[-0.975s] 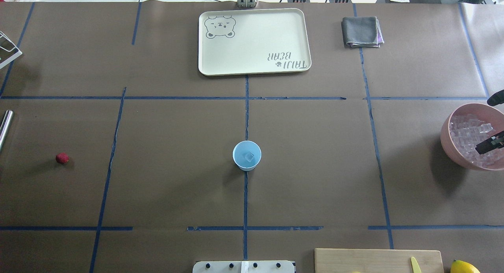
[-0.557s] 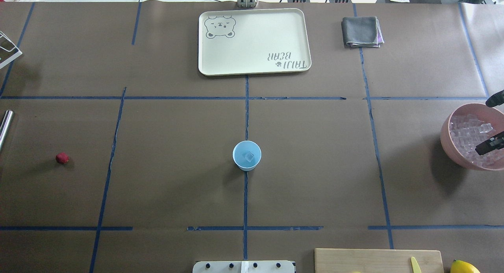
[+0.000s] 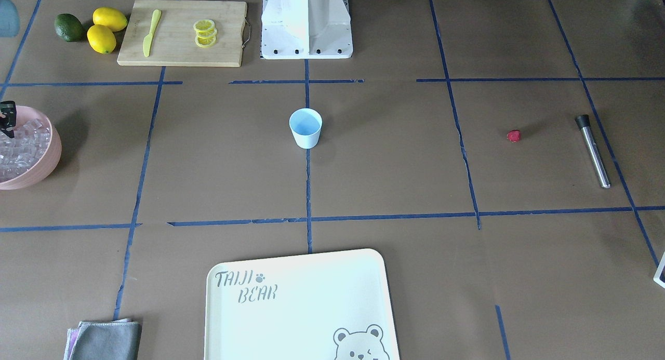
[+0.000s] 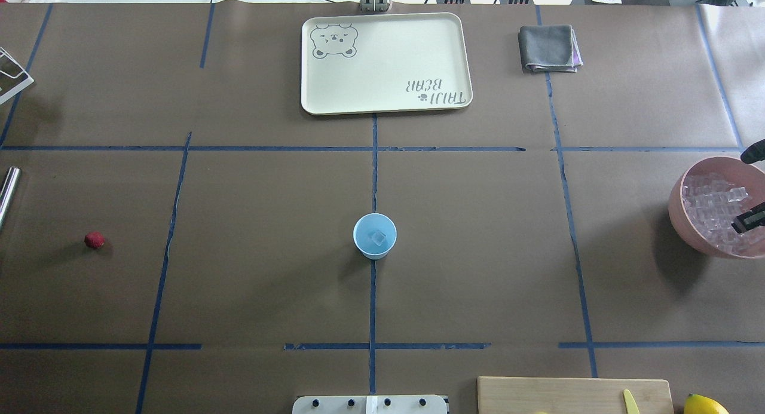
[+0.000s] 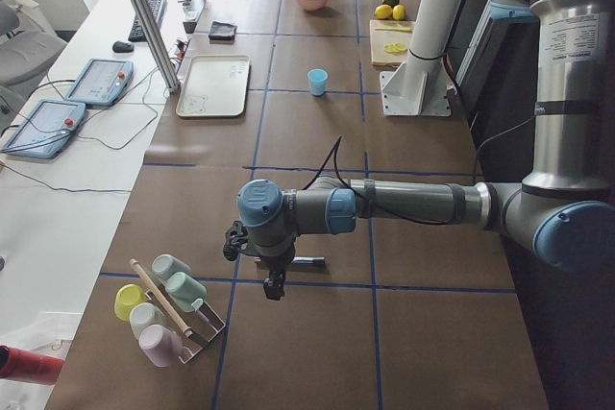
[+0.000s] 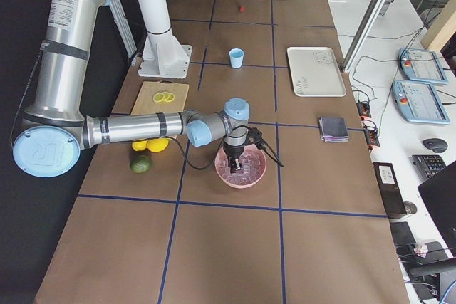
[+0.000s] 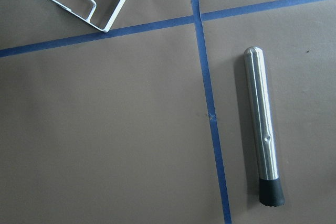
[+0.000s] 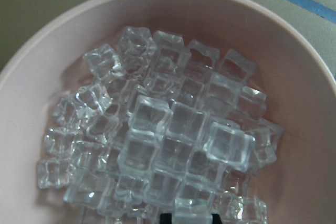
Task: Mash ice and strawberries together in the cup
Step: 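Grasp another ice cube from the bowl with the right gripper, then carry the ice cube with the right gripper over the blue cup, then open the right gripper to release the ice cube into the cup, then move the right gripper back to the pink ice bowl, then grasp a third ice cube from the bowl with the right gripper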
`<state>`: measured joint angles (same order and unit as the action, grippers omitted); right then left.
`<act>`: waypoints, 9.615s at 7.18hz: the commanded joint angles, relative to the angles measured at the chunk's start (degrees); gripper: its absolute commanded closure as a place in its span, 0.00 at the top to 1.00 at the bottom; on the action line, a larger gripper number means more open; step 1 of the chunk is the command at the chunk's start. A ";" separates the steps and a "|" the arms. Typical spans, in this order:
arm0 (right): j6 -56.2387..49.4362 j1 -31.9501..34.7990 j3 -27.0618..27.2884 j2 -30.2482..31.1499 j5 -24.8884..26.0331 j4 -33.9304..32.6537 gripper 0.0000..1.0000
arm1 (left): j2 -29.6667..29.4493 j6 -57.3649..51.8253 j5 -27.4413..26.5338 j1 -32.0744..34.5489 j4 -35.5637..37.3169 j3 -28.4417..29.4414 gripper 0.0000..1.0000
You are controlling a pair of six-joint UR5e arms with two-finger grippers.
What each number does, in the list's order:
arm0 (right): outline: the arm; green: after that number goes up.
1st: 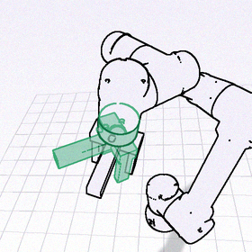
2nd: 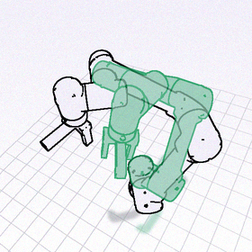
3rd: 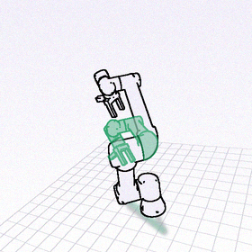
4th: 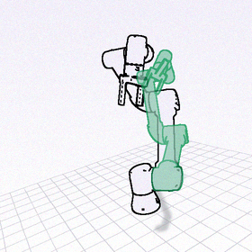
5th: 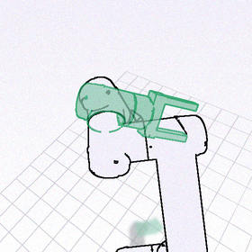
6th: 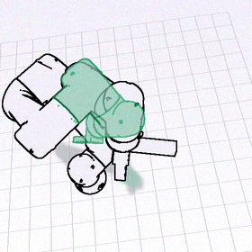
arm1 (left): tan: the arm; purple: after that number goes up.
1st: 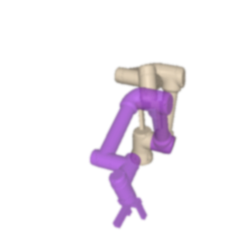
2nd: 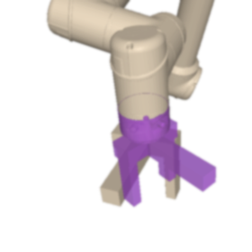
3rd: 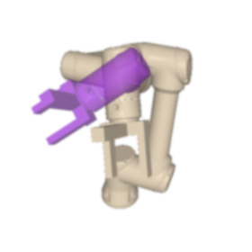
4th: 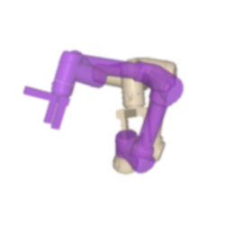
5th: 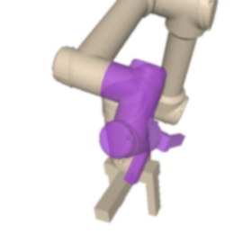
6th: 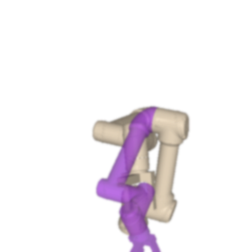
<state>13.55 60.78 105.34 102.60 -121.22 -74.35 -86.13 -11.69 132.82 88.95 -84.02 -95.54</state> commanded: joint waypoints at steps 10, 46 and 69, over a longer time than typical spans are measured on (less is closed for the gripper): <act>44.03 -17.58 10.25 -41.47 4.20 -29.36 0.00 | 0.09 0.00 4.29 -0.09 0.26 0.35 1.00; -0.30 4.89 -2.14 -7.23 -0.95 -0.64 0.98 | 0.53 0.00 4.29 -0.09 -0.36 0.26 1.00; 14.07 0.06 16.48 -31.09 -1.39 -42.10 0.00 | 0.61 0.00 4.29 -0.18 -0.09 0.44 1.00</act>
<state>20.85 62.73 121.56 78.04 -122.14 -113.01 -85.59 -11.69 137.11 88.77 -84.25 -95.03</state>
